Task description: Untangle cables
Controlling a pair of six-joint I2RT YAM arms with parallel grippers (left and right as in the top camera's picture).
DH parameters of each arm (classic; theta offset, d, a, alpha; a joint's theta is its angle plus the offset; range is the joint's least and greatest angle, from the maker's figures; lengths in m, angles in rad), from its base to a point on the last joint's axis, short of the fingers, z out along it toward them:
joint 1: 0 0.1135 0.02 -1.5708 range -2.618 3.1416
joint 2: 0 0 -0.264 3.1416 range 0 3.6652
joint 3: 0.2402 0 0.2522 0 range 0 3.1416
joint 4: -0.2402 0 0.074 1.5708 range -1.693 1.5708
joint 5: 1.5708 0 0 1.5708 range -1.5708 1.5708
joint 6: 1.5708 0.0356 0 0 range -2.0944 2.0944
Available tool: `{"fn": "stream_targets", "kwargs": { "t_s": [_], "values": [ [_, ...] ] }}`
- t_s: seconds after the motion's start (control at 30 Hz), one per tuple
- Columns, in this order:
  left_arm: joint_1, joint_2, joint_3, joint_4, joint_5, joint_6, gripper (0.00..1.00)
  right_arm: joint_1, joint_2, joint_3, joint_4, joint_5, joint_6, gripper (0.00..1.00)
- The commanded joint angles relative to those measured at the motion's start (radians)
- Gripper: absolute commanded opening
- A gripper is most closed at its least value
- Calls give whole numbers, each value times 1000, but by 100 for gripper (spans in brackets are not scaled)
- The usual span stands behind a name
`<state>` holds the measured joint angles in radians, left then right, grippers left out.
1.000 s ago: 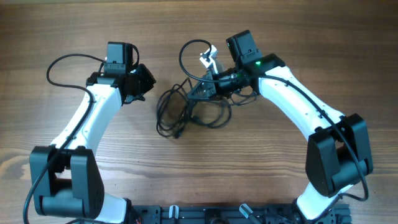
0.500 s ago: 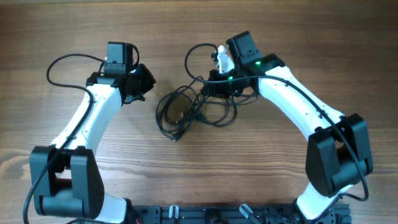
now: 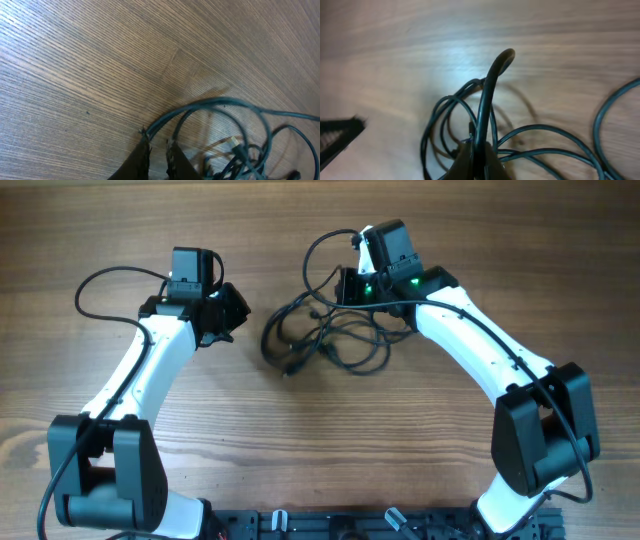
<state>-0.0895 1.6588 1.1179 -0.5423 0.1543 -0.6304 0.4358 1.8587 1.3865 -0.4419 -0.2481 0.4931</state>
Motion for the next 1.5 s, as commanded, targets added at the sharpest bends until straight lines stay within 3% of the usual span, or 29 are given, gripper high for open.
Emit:
{"fn": "stream_targets", "kwargs": {
  "t_s": [0.0,0.23,0.37,0.67,0.8,0.97,1.27,1.47],
  "values": [
    [5,13,8,0,-14,-5,15,1,32,12,-1,104,7,5],
    [5,13,8,0,-14,-5,15,-2,49,12,-12,-337,8,6],
    [5,13,8,0,-14,-5,16,-6,49,12,70,-549,5,6],
    [5,14,8,0,-14,-5,19,-37,49,12,101,-388,13,4],
    [5,13,8,0,-14,-5,19,-68,49,12,120,-628,137,4],
    [5,13,8,0,-14,-5,19,-117,49,12,169,-856,135,4],
    [4,13,8,-1,-13,-5,21,-190,49,12,107,-843,73,4],
    [5,13,8,-4,-13,-5,22,-215,49,12,69,-974,-30,4]
  ]
}}
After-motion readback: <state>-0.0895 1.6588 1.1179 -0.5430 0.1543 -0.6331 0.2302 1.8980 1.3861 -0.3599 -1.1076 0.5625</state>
